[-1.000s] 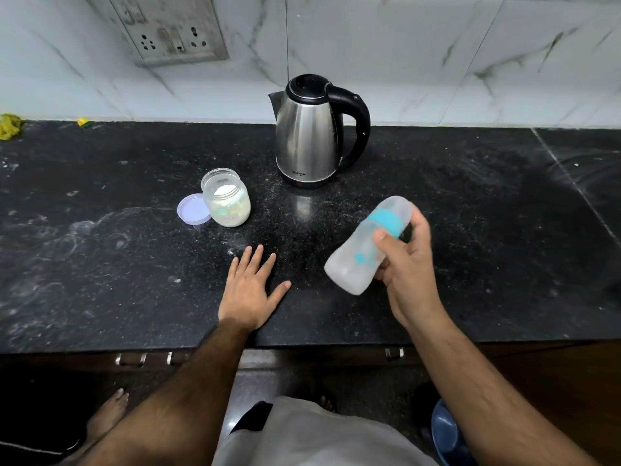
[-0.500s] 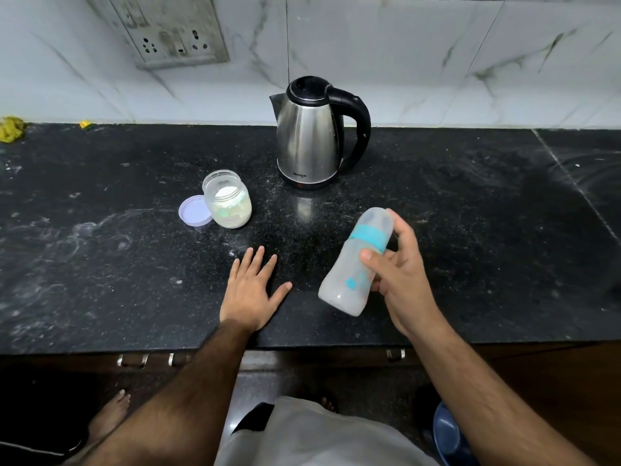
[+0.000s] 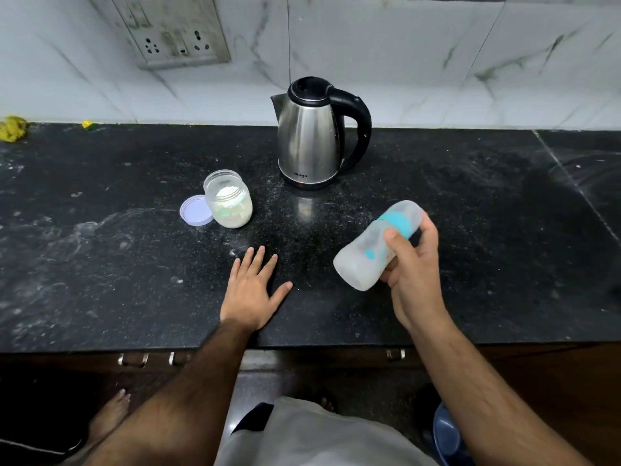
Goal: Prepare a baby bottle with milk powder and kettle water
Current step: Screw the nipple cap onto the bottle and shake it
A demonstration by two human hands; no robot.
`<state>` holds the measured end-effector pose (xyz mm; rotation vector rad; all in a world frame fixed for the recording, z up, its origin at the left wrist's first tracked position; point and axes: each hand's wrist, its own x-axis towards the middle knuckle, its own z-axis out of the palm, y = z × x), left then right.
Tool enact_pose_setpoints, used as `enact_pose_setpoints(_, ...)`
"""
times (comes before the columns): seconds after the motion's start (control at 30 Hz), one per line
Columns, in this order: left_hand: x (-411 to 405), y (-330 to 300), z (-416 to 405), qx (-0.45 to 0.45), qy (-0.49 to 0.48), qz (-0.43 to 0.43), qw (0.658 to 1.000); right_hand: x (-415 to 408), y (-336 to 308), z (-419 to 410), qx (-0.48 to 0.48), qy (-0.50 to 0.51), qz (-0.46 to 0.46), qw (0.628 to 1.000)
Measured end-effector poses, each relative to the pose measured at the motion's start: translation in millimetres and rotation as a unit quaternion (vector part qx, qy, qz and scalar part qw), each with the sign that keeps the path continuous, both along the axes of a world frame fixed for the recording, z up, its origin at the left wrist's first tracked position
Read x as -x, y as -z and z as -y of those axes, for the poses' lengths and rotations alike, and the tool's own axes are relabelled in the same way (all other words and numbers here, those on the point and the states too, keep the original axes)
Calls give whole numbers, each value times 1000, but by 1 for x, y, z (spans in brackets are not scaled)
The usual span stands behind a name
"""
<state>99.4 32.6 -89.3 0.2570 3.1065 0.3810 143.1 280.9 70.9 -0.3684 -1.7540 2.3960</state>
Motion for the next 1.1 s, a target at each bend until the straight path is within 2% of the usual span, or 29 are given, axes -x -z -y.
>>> enact_pose_setpoints(0.17,0,1,1,-1,-1,1,1000,-10,2,6,-53,-125,14,991)
enact_pose_setpoints(0.33,1,1,1,3,1,1,1000,-1,-2,-1,-9,-1,0,1000)
enact_pose_setpoints(0.5,0,1,1,-4,0,2,1000,-11,-5,7,-60,-110,4,992)
enact_pose_setpoints(0.67,0,1,0,-10,0,4,1000,-3,-9,-4,-38,-28,-23,999)
enact_pose_setpoints(0.83,1,2,1,-8,2,6,1000,-9,-10,-2,-76,-117,-32,990)
enact_pose_setpoints(1.0,1,3,1,0,3,6,1000,-1,-14,-14,-28,-33,-43,998)
enact_pose_setpoints(1.1,1,2,1,-1,3,6,1000,-6,-13,-8,-46,-83,-34,995)
